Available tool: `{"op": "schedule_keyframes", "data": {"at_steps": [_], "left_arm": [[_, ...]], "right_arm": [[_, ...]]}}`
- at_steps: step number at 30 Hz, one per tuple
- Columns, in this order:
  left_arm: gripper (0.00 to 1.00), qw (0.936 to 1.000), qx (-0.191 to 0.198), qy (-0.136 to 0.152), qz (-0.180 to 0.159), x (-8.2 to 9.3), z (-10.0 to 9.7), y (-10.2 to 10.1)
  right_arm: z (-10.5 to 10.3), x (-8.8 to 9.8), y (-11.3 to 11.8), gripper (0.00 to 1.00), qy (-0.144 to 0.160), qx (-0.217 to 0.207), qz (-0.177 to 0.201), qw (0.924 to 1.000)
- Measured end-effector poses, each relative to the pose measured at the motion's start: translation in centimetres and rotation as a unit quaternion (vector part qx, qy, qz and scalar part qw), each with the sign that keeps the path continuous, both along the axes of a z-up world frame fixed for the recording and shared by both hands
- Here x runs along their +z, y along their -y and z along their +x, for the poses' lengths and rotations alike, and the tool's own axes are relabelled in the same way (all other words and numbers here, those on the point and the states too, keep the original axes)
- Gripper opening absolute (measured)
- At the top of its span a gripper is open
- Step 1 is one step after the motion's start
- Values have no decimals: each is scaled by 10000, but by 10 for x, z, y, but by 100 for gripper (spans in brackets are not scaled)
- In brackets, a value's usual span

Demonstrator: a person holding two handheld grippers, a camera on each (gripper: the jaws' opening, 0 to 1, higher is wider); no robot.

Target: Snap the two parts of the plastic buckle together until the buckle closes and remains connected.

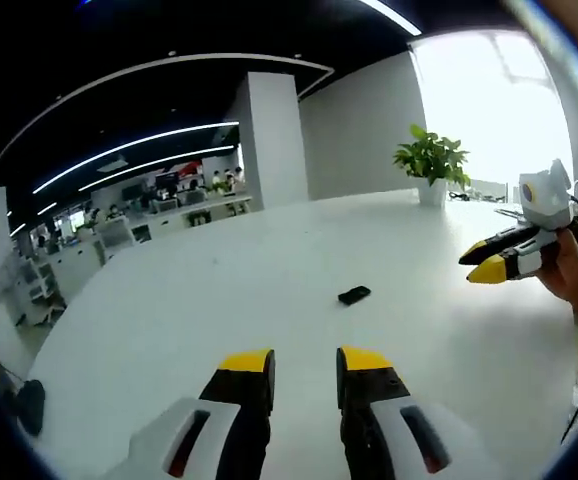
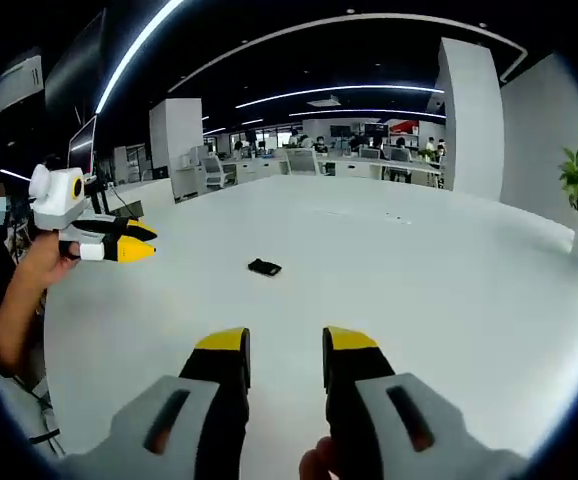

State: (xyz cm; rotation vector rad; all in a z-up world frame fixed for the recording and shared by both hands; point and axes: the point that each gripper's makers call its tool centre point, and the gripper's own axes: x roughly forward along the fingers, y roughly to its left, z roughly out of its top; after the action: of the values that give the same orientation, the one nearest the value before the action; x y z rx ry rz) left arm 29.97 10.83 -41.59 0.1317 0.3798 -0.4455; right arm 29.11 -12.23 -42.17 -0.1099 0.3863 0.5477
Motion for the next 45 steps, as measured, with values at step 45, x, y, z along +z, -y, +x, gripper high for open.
{"op": "schedule_keyframes", "data": {"at_steps": [45], "left_arm": [[26, 9984, 414, 133, -368, -1, -60, -26]], "right_arm": [[-56, 1, 16, 31, 66, -336, 60, 9994]]}}
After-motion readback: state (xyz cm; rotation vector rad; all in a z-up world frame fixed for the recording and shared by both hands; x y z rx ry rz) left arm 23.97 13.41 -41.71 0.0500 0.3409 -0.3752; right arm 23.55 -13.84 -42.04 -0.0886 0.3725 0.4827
